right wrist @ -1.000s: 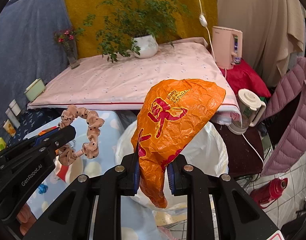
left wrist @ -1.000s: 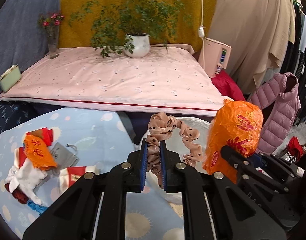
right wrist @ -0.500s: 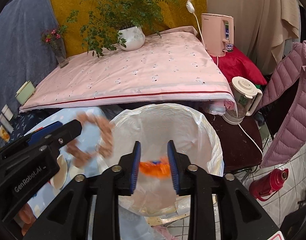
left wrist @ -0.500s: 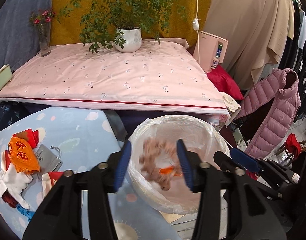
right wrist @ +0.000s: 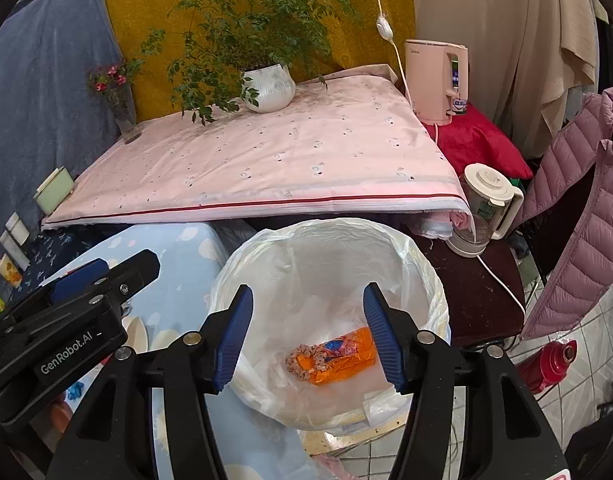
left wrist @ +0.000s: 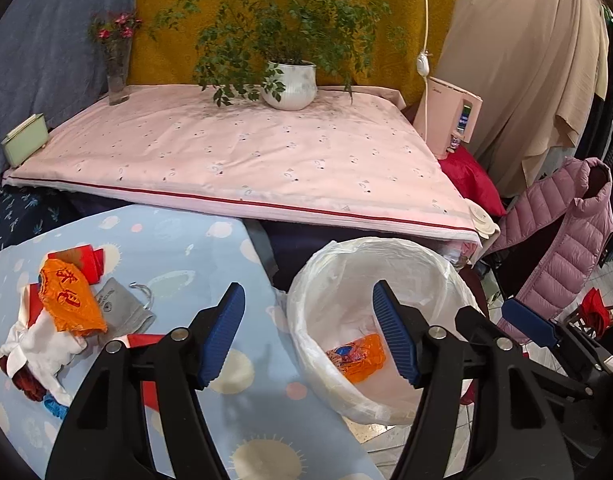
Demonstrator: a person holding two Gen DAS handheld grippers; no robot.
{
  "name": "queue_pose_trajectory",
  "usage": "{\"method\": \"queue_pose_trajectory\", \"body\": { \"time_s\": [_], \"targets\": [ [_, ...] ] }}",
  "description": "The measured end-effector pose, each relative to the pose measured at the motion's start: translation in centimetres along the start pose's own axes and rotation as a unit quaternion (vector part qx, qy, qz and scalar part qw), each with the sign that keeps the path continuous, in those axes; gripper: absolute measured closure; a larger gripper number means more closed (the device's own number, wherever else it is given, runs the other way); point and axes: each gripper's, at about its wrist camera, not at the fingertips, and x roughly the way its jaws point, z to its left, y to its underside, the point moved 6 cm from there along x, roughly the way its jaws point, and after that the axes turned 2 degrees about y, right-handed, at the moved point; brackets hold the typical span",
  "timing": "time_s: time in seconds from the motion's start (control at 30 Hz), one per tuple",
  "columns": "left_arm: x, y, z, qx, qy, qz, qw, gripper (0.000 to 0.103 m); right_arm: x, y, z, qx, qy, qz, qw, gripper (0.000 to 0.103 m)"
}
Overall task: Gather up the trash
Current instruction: 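Open both tools to drop the scrunchie and orange bag into the bin, then move both open tools back over the table items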
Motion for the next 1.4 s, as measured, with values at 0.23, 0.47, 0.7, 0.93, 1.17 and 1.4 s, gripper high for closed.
{"method": "queue_pose_trajectory", "body": {
  "time_s": [0.23,0.47,0.7,0.93,1.17,1.4],
  "targets": [
    [-1.5,0.4,2.3,-0.017,-0.019,-0.007,0.9996,0.036,-1.1,-0.1,2.3,-0.016,-0.012,-0.009,1.000,0.041],
    [-3.0,0.9,4.7,-0.035,-0.039,-0.016,0.9985,0.032,-1.7,0.1,4.3,-0.030,-0.020,-0.012,0.999,0.039],
    [-4.7,1.6,8.0,-0.063,-0.058,-0.023,0.9961,0.024,-2.1,0.5,6.7,-0.049,-0.029,-0.010,0.998,0.037],
    [-6.0,3.6,12.5,-0.097,-0.092,-0.018,0.9909,0.018,-2.1,1.5,9.4,-0.065,-0.045,-0.002,0.997,0.037],
    [-6.8,7.0,18.6,-0.146,-0.146,0.004,0.9784,0.015,-1.4,3.2,12.9,-0.090,-0.063,0.013,0.994,0.037],
    [-6.1,11.5,23.8,-0.209,-0.184,0.047,0.9593,0.014,0.5,5.2,16.1,-0.106,-0.083,0.038,0.990,0.037]
  ]
}}
